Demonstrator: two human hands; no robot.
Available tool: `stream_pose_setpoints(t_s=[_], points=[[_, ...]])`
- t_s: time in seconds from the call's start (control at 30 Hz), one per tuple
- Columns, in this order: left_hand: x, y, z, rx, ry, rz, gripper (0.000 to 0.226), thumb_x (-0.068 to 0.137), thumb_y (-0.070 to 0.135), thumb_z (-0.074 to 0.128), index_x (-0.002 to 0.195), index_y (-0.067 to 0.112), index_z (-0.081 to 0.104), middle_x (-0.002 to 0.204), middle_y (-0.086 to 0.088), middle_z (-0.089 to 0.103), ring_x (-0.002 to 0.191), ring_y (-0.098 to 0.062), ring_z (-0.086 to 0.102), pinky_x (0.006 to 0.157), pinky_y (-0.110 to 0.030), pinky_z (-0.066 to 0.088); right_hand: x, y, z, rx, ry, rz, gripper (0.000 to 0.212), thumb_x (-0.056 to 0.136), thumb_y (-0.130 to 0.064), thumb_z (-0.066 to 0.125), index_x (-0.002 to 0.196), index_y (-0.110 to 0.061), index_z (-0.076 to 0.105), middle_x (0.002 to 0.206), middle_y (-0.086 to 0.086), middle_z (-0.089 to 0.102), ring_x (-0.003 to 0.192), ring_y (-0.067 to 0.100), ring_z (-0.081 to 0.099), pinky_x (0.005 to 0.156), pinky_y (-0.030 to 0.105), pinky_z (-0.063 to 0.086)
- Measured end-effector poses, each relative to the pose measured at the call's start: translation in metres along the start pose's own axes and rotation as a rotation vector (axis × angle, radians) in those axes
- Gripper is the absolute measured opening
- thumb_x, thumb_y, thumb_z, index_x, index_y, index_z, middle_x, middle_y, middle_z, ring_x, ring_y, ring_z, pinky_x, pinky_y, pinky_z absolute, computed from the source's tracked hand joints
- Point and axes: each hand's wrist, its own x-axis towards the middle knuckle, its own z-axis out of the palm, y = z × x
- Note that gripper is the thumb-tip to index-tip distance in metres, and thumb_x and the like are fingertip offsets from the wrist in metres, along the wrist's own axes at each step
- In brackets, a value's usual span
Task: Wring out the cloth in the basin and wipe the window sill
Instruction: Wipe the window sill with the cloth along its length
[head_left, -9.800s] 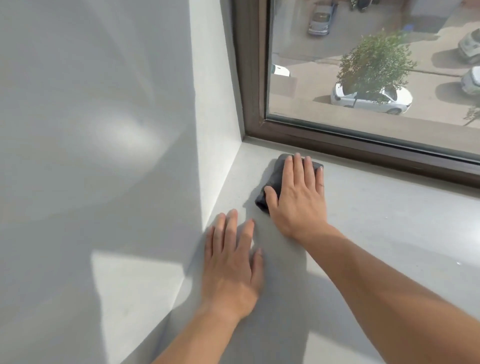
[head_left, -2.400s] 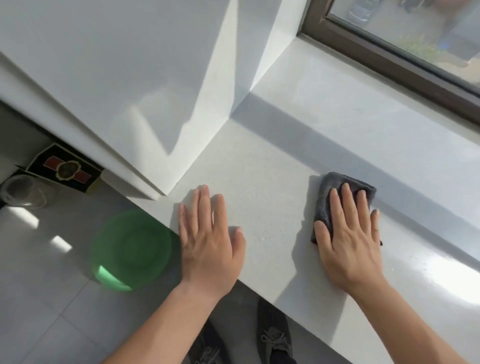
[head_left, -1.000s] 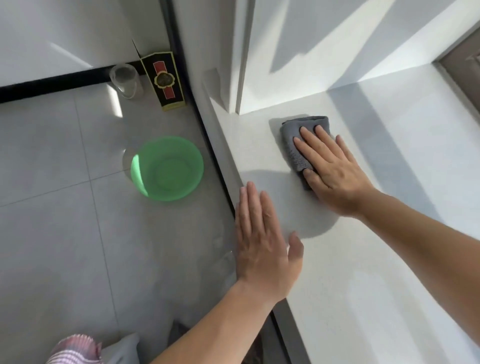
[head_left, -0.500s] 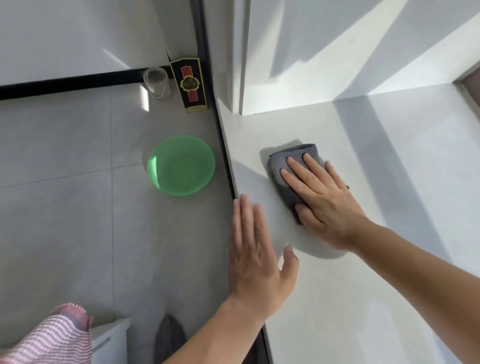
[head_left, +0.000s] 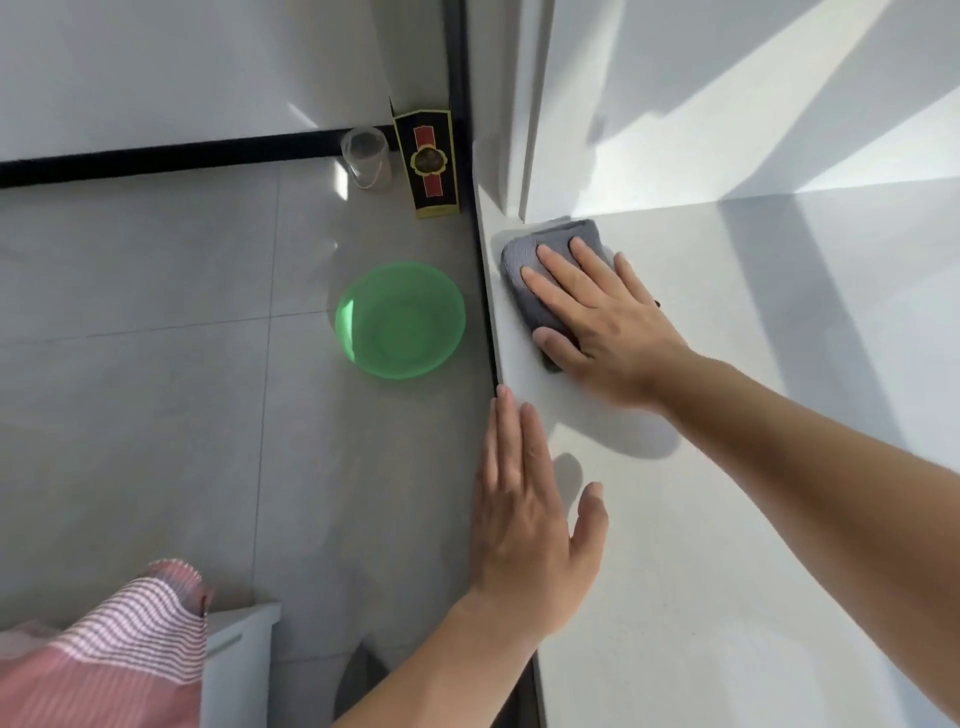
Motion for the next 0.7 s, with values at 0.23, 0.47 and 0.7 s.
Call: stream_pose_setpoints(t_s=[0.23, 0.47, 0.7], points=[[-0.017, 0.009, -0.001, 0.153, -0.046, 0.006, 0.083, 0.09, 0.042, 0.045, 0.152, -0.006, 0.017, 0.164, -0.021, 0.0, 0.153, -0.03, -0.003, 0.12, -0.048, 0.022, -0.045, -0.008, 0.009, 0.013, 0.036, -0.003, 0.066, 0.098, -0.055, 0.016, 0.16, -0.032, 0.012, 0.168, -0.005, 0.008, 0.155, 0.023, -0.004, 0.124, 0.051, 0.001], [-0.016, 0.011, -0.004, 0.179, -0.084, -0.032, 0.086, 0.087, 0.045, 0.042, 0.154, -0.003, 0.014, 0.164, -0.018, -0.004, 0.152, -0.025, -0.01, 0.123, -0.042, 0.012, -0.008, 0.026, -0.004, 0.06, 0.044, 0.296, 0.059, 0.103, -0.046, 0.023, 0.159, -0.036, 0.006, 0.168, -0.009, -0.002, 0.154, 0.018, -0.01, 0.124, 0.045, -0.008], [-0.033, 0.021, -0.006, 0.171, -0.102, 0.026, 0.075, 0.089, 0.039, 0.043, 0.152, 0.001, 0.027, 0.164, -0.018, 0.006, 0.153, -0.027, -0.005, 0.123, -0.047, 0.009, -0.099, -0.011, 0.013, 0.046, 0.026, 0.09, 0.064, 0.099, -0.048, 0.019, 0.16, -0.03, 0.015, 0.168, -0.007, 0.008, 0.155, 0.024, -0.003, 0.124, 0.05, -0.001]])
